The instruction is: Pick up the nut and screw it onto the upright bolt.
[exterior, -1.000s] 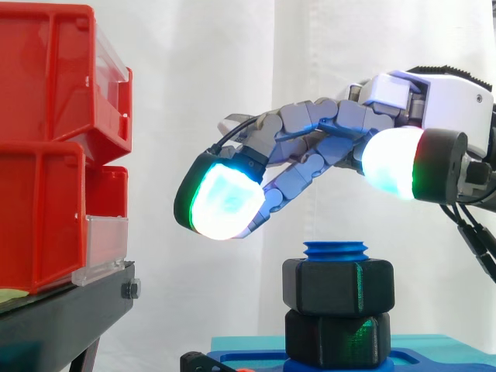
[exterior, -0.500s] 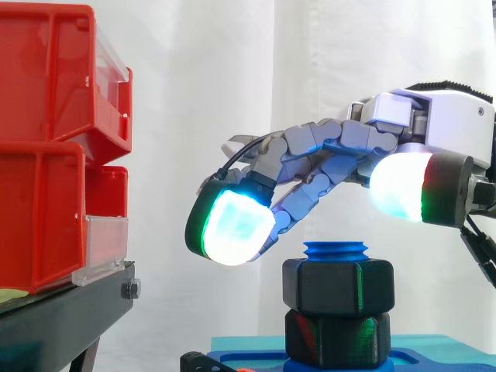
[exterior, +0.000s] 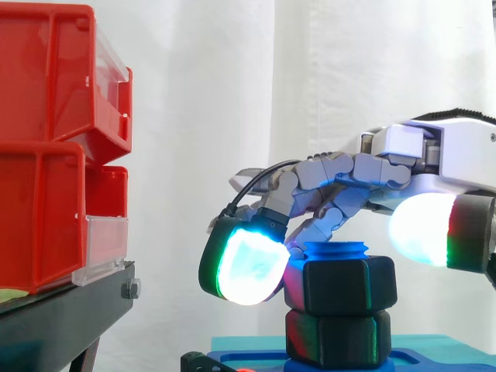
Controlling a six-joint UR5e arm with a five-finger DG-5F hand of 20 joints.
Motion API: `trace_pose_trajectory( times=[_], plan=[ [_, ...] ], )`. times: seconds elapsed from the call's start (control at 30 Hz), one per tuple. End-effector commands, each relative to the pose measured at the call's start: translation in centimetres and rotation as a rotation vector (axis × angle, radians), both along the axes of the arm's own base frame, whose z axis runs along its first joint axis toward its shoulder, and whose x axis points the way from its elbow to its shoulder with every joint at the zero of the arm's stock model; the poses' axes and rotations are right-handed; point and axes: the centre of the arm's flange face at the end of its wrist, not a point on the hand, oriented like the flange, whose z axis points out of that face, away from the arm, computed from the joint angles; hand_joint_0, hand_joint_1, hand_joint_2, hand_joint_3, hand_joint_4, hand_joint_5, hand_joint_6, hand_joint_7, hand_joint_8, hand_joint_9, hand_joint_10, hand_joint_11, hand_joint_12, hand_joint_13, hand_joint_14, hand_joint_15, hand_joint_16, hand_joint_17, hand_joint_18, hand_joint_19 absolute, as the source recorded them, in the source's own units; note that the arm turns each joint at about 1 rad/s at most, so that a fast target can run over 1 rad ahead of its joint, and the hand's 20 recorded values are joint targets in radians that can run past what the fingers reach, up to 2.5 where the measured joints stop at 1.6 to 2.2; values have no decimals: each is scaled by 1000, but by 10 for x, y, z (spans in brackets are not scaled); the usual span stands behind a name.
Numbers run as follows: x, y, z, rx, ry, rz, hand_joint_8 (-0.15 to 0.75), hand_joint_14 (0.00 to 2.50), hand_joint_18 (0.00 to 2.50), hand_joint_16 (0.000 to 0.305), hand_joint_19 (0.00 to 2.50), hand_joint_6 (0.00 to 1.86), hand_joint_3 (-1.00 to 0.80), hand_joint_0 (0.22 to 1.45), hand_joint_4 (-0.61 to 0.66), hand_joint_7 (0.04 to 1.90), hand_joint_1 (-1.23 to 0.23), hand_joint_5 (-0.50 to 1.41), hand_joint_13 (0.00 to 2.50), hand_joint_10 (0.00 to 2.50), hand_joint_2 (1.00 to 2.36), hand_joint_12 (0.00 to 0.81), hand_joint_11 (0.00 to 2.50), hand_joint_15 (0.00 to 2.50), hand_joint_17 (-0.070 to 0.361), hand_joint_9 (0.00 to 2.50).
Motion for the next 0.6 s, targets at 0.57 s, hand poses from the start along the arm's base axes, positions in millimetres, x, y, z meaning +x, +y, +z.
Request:
trace_pose_trajectory(
  times=[0.57],
  plan=[
    [-1,-5,-1,2,0,-5,235,0,68,37,0,505,-500,498,225,1066,-198,-23,477,0,1000,282,0,0,83,890]
  ],
)
